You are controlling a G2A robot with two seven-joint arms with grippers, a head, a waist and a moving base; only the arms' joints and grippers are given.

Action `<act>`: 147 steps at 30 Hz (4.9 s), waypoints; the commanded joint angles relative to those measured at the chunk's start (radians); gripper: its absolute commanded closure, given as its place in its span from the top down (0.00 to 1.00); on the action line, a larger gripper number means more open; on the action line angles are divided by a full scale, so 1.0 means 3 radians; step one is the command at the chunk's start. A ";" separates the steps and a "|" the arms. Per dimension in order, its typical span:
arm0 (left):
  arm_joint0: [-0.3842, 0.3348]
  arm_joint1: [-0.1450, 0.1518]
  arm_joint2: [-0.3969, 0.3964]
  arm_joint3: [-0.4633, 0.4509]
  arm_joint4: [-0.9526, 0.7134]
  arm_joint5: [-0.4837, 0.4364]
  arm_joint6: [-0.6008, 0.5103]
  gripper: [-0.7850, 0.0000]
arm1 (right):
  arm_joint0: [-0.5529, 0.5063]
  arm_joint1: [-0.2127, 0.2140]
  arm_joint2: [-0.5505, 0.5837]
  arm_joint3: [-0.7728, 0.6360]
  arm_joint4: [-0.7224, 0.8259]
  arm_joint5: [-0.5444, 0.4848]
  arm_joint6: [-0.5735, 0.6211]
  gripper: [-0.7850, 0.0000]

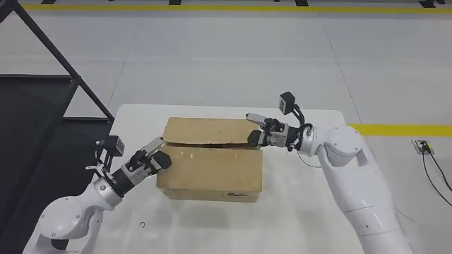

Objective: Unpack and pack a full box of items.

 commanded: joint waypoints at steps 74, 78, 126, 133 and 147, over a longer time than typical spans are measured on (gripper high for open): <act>0.0720 0.0032 -0.0043 0.0533 0.3927 -0.0814 0.2013 1.00 | -0.0216 0.0117 -0.0370 -0.0037 -0.0068 -0.0261 -0.0170 1.00; 0.0720 0.0032 -0.0043 0.0533 0.3927 -0.0814 0.2013 1.00 | -0.0224 0.0124 -0.0382 -0.0040 -0.0063 -0.0282 -0.0174 1.00; -0.0676 -0.0162 0.0884 0.2258 0.6227 -0.0185 0.2865 1.00 | -0.0258 0.0193 -0.0492 -0.0162 -0.0038 -0.0215 -0.0230 1.00; -0.0389 -0.0086 0.0637 0.2002 0.6424 -0.0316 0.2856 1.00 | -0.0229 0.0196 -0.0518 -0.0149 -0.0023 -0.0218 -0.0226 1.00; 0.0287 0.0000 0.0281 0.1160 0.6412 -0.0791 0.2622 1.00 | -0.0132 0.0189 -0.0605 -0.0054 0.0008 -0.0243 -0.0187 1.00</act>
